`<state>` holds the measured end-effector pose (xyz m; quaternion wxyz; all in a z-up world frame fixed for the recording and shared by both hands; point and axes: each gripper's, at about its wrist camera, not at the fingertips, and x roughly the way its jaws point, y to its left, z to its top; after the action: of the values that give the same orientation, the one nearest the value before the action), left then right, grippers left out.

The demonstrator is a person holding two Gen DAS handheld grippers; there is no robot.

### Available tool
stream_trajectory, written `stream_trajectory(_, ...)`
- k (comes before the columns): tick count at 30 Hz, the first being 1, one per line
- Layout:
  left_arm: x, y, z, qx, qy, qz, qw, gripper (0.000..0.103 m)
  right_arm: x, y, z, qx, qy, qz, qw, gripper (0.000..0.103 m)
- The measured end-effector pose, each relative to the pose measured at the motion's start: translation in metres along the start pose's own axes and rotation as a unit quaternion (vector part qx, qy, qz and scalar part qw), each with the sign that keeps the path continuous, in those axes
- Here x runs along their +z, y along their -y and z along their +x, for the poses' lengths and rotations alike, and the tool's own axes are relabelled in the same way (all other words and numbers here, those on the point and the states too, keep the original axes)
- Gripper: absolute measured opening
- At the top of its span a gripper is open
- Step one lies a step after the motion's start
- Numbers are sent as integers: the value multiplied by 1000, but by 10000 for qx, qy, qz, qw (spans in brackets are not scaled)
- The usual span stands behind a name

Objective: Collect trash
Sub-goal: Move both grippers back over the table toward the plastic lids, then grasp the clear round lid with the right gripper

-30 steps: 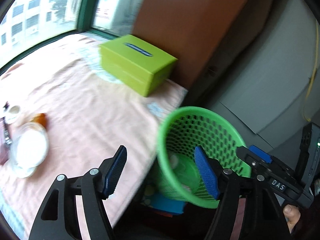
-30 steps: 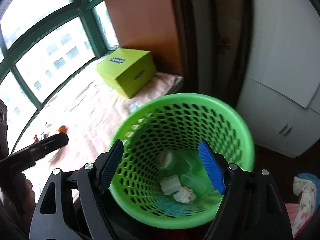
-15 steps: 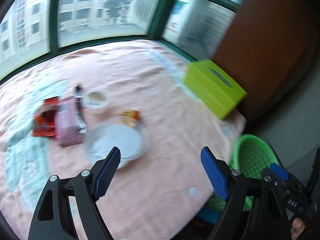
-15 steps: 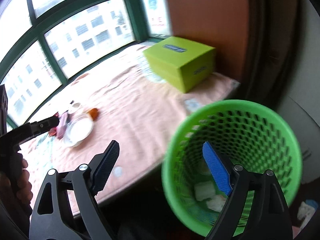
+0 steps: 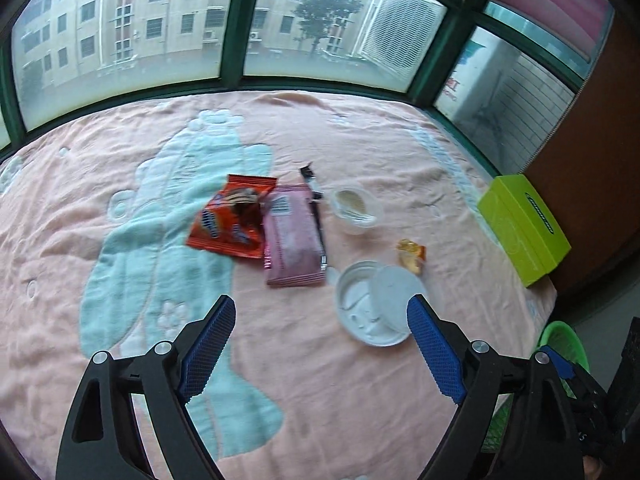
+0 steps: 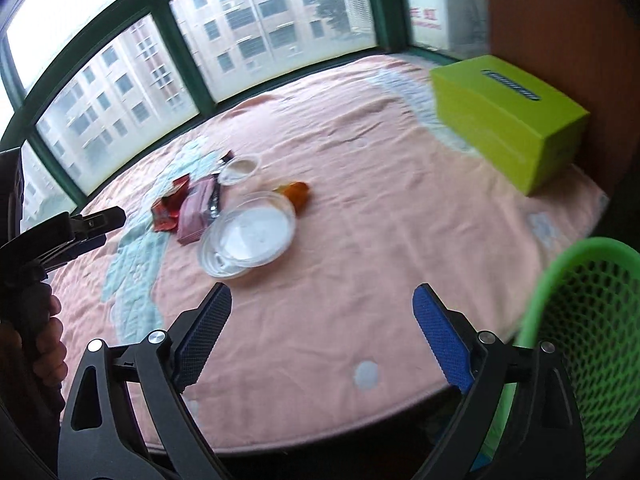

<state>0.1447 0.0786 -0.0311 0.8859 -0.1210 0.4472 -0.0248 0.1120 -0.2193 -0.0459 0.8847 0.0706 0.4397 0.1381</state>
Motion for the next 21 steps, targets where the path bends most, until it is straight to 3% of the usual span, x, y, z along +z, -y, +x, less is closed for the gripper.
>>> stream_trajectory(8, -5, -26, 7, 243, -58, -163, 9996, 85, 16, -36, 56, 211, -316, -582, 9976, 93)
stream_trajectory(21, -8, -45, 26, 222, -274, -294, 9989, 85, 33, -62, 122, 128, -654, -1204, 9905, 97)
